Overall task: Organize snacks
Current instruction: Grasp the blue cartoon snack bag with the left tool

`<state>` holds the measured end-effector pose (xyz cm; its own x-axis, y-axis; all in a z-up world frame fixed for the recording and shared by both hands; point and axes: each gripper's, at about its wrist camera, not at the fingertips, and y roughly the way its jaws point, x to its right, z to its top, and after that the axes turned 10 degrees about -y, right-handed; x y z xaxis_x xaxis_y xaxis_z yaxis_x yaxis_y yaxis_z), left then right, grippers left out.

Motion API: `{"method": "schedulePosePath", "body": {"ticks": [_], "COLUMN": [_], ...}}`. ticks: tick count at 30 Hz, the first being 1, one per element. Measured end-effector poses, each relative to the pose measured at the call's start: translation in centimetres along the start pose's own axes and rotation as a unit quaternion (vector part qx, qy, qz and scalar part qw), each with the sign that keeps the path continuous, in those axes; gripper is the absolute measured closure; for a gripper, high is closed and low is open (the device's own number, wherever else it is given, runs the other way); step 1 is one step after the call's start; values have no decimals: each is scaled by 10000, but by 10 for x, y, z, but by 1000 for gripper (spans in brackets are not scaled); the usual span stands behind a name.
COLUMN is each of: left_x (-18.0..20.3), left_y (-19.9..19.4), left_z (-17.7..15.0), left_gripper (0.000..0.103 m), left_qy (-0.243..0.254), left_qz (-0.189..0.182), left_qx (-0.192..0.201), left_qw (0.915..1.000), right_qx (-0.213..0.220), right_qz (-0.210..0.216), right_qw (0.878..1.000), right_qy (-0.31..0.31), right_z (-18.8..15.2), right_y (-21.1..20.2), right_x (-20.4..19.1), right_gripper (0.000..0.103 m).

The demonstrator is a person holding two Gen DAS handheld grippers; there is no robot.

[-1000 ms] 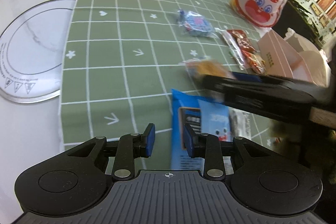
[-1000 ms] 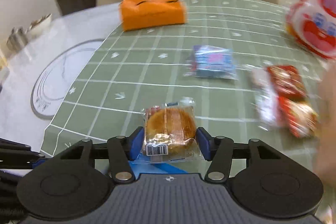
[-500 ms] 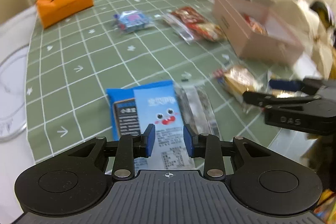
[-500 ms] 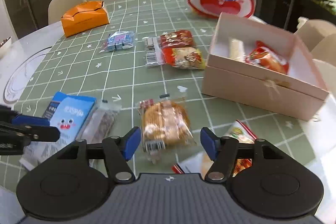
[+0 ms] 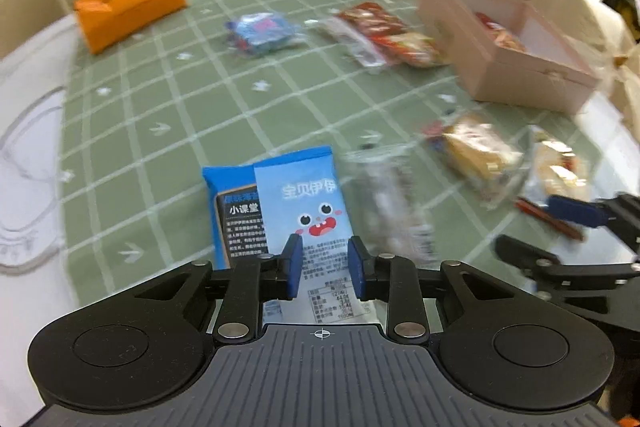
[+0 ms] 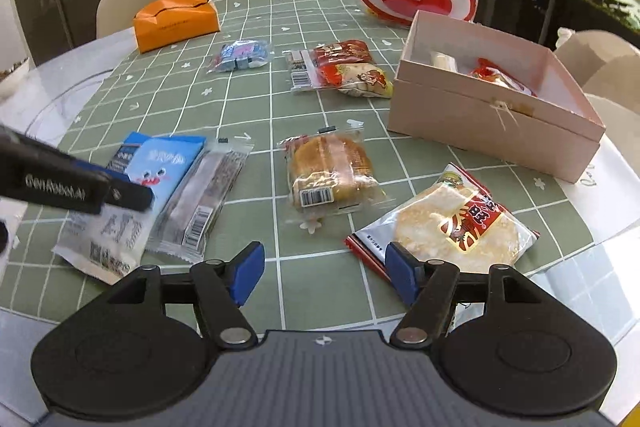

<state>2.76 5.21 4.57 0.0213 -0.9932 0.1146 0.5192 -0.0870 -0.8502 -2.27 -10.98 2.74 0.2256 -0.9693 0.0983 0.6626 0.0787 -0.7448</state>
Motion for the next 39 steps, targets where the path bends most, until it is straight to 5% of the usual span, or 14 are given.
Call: {"method": "schedulePosePath", "body": {"ticks": [3,6,8,10,12,15,19,22,26,28,35,39], "left_x": [-11,-17,-16,-15,-19,-27,-46,-36,-19,-15,-29,-43], "left_y": [-1,-1,1,1,-5,-22,-11,2,11,14,1,9], "left_z": [0,2,2,3,4,3,8,6,2,-1,-1,-1], "left_gripper": [73,68,48,39,42,44,45,42,14,10,22,21], "left_qy": [-62,-203,-171,-172,-325,-511,-1079,-764,-204,18,-319,-678], "left_qz": [200,-1,-159,-365,-460,-6,77,118,54,65,188,43], "left_qx": [90,41,-21,-67,76,677,455,306,275,231,494,186], "left_qw": [9997,9998,9997,9992,9984,9964,9931,9965,9994,9997,9981,9975], "right_qx": [12,6,12,62,101,184,379,501,502,491,440,428], "right_qz": [-70,-31,77,45,54,18,-102,-161,-114,-87,23,51], "right_qw": [9999,10000,10000,10000,9999,9998,9992,9986,9986,9987,9990,9991], "right_qy": [-71,-86,-14,-33,-26,17,92,111,88,62,-23,-42], "right_z": [-2,-6,-9,-10,-11,-14,-21,-26,-25,-25,-24,-23], "right_y": [2,3,4,3,3,3,2,2,3,4,6,7], "right_x": [-6,-13,-17,-21,-23,-25,-31,-33,-33,-34,-37,-37], "right_gripper": [33,31,30,29,28,25,20,18,15,12,3,2]}}
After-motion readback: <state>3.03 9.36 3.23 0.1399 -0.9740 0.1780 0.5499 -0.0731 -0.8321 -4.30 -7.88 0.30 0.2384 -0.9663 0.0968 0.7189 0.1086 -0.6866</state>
